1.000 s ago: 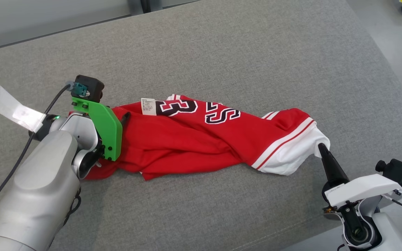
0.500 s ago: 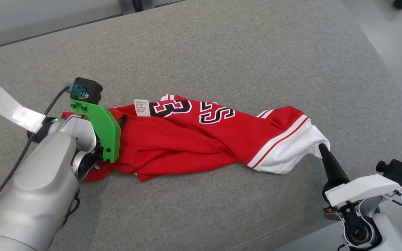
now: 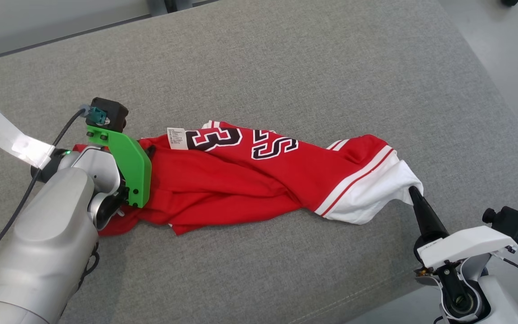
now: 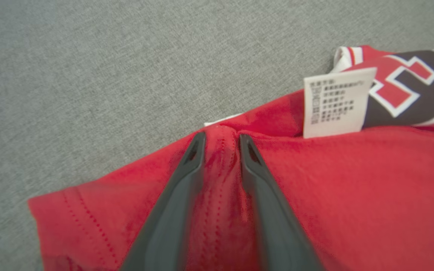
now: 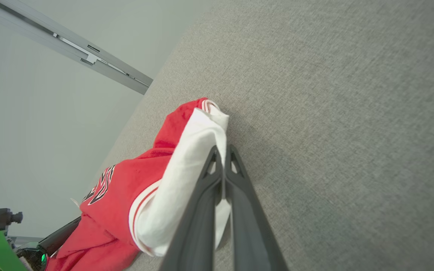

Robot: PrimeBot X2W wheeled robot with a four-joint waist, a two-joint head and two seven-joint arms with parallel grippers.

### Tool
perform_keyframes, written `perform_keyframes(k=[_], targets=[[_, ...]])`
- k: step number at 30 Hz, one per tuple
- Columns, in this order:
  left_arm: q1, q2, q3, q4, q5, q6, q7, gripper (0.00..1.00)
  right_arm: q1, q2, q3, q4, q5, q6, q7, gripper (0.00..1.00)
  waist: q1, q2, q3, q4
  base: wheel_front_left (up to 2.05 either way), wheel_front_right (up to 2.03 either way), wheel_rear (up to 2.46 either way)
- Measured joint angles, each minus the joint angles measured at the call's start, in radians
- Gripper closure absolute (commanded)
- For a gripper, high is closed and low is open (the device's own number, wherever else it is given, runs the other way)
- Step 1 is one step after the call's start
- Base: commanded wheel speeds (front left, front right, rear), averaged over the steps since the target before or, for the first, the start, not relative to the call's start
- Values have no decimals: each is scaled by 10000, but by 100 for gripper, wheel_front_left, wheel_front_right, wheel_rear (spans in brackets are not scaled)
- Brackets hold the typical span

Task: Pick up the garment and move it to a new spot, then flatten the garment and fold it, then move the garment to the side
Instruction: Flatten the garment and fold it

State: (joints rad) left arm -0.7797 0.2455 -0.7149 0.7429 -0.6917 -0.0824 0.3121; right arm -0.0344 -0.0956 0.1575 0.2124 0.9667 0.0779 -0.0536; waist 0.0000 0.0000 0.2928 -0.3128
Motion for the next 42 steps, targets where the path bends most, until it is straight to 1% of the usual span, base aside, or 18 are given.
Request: perform_keyframes(k=[2, 4, 7, 8, 13, 17, 21, 25, 29, 33, 35, 38, 41, 42], targets=[[-7, -6, 0, 23, 0, -31, -8, 63, -1, 0, -2, 6, 0, 0, 0, 100, 0, 0, 14, 0, 0, 0, 0], [-22, -13, -2, 52, 0, -54, -58, 67, -1, 2, -2, 17, 0, 0, -44, 100, 0, 0, 22, 7, 0, 0, 0], [-63, -44, -12, 90, 0, -56, -84, 85, -5, 0, -8, 33, 0, 2, -75, 100, 0, 0, 28, 35, 0, 0, 0], [-88, -73, -29, 115, 0, -59, -107, 100, -5, 0, -31, 42, 0, 2, -90, 100, 0, 0, 25, 53, 0, 0, 0], [-103, -284, -15, 148, -6, -115, -314, 100, -8, -12, -81, 21, -2, 13, -178, 100, 0, 0, -22, 218, 0, 0, 0], [-104, -502, 230, -153, -284, -144, -882, 100, -175, -38, -128, -395, -33, 98, -345, 100, 0, 0, -98, 399, 0, 0, 0], [-247, -660, 957, -903, -779, -167, -1666, 100, -1033, -244, -244, -1559, -167, 205, -631, 100, 0, 0, -221, 623, 0, 0, 0], [-637, -424, 1776, -2034, -1267, -236, -2489, 100, -2057, -635, -640, -2953, -184, 291, -869, 100, 0, 0, -440, 836, 0, 0, 0], [-643, -82, 2424, -3476, -1825, -328, -3108, 100, -2418, -734, -1273, -4397, 324, 360, -1085, 100, 0, 0, -724, 1061, 0, 0, 0], [-457, 31, 2857, -5474, -2859, -424, -3285, 100, -2464, -746, -1973, -6274, 1360, 364, -1331, 100, 0, 0, -1060, 1312, 0, 0, 0], [-145, 153, 2938, -6596, -3421, -451, -3112, 100, -2499, -777, -2274, -7403, 1889, 366, -1390, 100, 0, 0, -1241, 1442, 0, 0, 0], [324, 556, 2991, -8307, -4019, -451, -2790, 100, -2572, -1129, -2591, -9091, 2328, 405, -1298, 100, 0, 0, -1484, 1649, 0, 0, 0], [606, 955, 3129, -10069, -4257, -451, -2456, 100, -2619, -1580, -2761, -10429, 2614, 445, -826, 100, 0, 0, -1677, 1859, 0, 0, 0], [686, 1078, 3244, -10650, -4385, -451, -2320, 100, -2619, -1712, -2780, -10778, 2686, 368, -625, 100, 0, 0, -1722, 1930, 0, 0, 0]])
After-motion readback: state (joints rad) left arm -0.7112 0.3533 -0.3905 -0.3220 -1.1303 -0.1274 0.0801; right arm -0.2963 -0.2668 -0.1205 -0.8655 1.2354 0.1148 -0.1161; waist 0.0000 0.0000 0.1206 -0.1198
